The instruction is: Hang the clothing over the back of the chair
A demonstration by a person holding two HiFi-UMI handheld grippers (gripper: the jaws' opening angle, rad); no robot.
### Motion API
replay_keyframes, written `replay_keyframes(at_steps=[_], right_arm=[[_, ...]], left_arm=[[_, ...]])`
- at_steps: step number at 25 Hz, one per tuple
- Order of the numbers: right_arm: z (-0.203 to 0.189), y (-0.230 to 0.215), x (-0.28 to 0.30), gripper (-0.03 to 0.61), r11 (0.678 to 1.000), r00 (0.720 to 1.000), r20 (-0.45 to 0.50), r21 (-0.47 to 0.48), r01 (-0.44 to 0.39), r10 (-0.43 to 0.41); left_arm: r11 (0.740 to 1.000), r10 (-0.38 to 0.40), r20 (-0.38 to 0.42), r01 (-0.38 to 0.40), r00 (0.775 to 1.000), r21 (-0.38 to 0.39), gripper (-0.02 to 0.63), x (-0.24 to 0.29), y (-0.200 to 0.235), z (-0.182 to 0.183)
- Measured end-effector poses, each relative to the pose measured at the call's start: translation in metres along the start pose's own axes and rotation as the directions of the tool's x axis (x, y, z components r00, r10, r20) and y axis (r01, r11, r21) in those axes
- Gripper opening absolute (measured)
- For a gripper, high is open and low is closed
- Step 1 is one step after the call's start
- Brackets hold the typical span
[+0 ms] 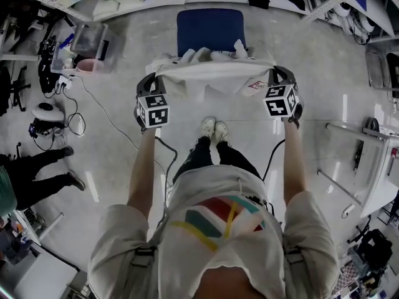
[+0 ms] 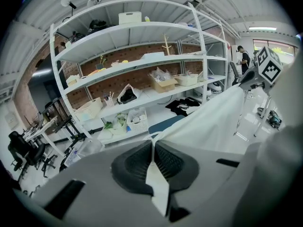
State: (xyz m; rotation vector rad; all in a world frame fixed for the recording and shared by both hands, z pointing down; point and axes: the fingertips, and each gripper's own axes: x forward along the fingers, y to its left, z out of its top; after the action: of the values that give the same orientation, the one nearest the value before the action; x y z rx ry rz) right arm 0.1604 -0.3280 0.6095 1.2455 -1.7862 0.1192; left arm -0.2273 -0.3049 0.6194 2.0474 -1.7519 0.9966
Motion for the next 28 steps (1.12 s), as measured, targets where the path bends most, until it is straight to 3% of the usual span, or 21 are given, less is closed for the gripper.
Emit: replay_keyframes(at_steps=[5, 13, 19, 21, 23, 25, 26, 28], right_arm=[[-0.004, 0.003, 0.002, 0.016, 0.999, 1.000, 0.000, 0.039, -0.002, 0.002], [-0.007, 0.003, -0.007, 0.109, 0.994, 1.000, 0.029, 0.110, -0.001, -0.002], [-0.004, 0.001, -0.018, 0.100, 0.995, 0.999, 0.043, 0.100, 0.019, -0.023], [0.001, -0.003, -0.022, 0.056, 0.995, 0.997, 0.060, 0.093, 0.040, -0.046], [0.013, -0.011, -0.029, 0.021, 0.993, 0.993, 0.093, 0.101, 0.065, -0.074], [0.030, -0.020, -0.039, 0.008, 0.989, 0.985, 0.141, 0.126, 0.079, -0.097], [0.039, -0.024, -0.045, 0.006, 0.987, 0.981, 0.167, 0.140, 0.081, -0.104], [0.059, -0.032, -0.060, 0.006, 0.983, 0.967, 0.224, 0.167, 0.081, -0.118]], left_arm=[[1.000, 0.000, -0.011, 0.000, 1.000, -0.021, 0.018, 0.002, -0.003, -0.001], [0.995, 0.060, 0.012, -0.059, 0.998, -0.079, 0.021, -0.009, 0.001, -0.005], [0.994, 0.031, 0.040, -0.027, 0.999, -0.104, 0.071, -0.016, -0.007, 0.003], [0.993, -0.005, 0.064, 0.012, 0.998, -0.118, 0.123, -0.019, -0.014, 0.010], [0.993, -0.015, 0.092, 0.026, 0.996, -0.115, 0.127, -0.023, -0.017, 0.022], [0.996, 0.003, 0.135, 0.009, 0.991, -0.084, 0.093, -0.031, -0.016, 0.039], [0.998, 0.015, 0.158, -0.005, 0.987, -0.064, 0.018, -0.036, -0.016, 0.048], [0.999, 0.026, 0.200, -0.019, 0.979, -0.038, 0.014, -0.047, -0.017, 0.069]])
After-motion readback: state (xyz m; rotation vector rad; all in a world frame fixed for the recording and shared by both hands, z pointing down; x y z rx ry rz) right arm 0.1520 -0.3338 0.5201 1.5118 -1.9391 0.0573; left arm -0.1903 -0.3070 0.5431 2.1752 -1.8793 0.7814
